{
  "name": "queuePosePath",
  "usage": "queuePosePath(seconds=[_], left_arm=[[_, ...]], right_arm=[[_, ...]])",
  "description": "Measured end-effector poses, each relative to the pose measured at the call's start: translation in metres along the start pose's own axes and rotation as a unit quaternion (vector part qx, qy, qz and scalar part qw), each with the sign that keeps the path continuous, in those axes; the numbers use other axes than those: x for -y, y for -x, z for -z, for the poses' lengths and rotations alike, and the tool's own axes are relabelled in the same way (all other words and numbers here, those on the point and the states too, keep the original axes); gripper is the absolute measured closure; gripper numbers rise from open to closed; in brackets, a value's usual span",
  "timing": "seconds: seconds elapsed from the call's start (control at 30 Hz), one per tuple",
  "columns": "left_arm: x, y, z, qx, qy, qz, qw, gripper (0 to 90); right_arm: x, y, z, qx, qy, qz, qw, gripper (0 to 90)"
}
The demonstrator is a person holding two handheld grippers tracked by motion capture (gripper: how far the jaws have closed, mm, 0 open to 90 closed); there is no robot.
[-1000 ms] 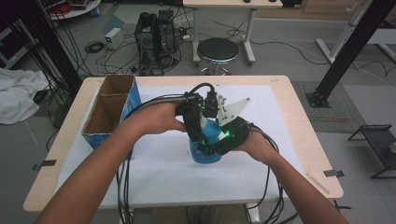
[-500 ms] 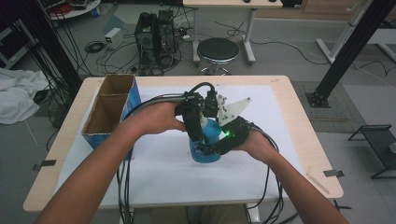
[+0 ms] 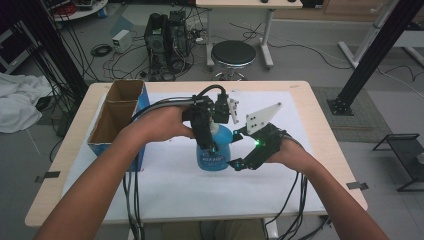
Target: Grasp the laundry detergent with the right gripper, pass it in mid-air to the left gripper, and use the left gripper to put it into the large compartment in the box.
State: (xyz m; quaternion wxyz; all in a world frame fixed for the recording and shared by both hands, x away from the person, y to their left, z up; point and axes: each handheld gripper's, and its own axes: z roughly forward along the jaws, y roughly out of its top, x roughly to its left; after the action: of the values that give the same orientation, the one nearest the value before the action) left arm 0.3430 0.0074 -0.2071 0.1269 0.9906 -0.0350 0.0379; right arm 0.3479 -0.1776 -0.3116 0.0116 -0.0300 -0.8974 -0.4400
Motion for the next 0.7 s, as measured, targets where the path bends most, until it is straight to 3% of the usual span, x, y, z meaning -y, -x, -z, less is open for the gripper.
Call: queuePosePath(seconds=[0.03, 0.1, 0.17, 0.27, 0.33, 0.37, 0.4, 0.53, 0.6, 0.7], left_arm=[[0.002, 0.0, 0.001, 0.002, 0.0, 0.003, 1.0, 37.3], [0.005, -0.001, 0.004, -0.003, 0.001, 0.007, 1.0, 37.4], [0.008, -0.002, 0.006, -0.005, 0.002, 0.014, 0.9999, 37.3], [0.013, -0.005, 0.009, -0.011, 0.001, 0.021, 0.9997, 37.4], [0.016, -0.007, 0.01, -0.015, -0.003, 0.027, 0.9995, 37.3], [0.018, -0.007, 0.01, -0.017, -0.006, 0.029, 0.9994, 37.3], [0.02, -0.008, 0.01, -0.015, -0.008, 0.034, 0.9993, 37.3], [0.026, -0.011, 0.013, -0.024, -0.013, 0.044, 0.9987, 37.3], [0.03, -0.014, 0.016, -0.03, -0.011, 0.055, 0.9979, 37.3], [0.036, -0.017, 0.023, -0.038, -0.011, 0.07, 0.9968, 37.3]], right_arm=[[0.002, 0.002, 0.001, 0.006, -0.004, 0.001, 1.0, 21.6], [0.008, 0.001, 0.007, 0.019, -0.019, -0.023, 0.9994, 21.7], [0.013, 0.001, 0.012, 0.039, -0.032, -0.023, 0.9985, 21.6], [0.021, 0.003, 0.022, 0.01, -0.028, -0.014, 0.9995, 21.7], [0.025, 0.001, 0.029, 0.033, -0.043, -0.03, 0.9981, 21.6], [0.026, 0.002, 0.032, 0.044, -0.048, -0.031, 0.9974, 19.4], [0.028, 0.003, 0.033, 0.045, -0.055, -0.039, 0.9967, 1.4], [0.033, 0.005, 0.042, 0.047, -0.08, -0.076, 0.9928, 0.6], [0.037, 0.006, 0.048, 0.055, -0.093, -0.083, 0.9907, 0.6], [0.042, 0.009, 0.054, 0.049, -0.134, -0.1, 0.9848, 0.6]])
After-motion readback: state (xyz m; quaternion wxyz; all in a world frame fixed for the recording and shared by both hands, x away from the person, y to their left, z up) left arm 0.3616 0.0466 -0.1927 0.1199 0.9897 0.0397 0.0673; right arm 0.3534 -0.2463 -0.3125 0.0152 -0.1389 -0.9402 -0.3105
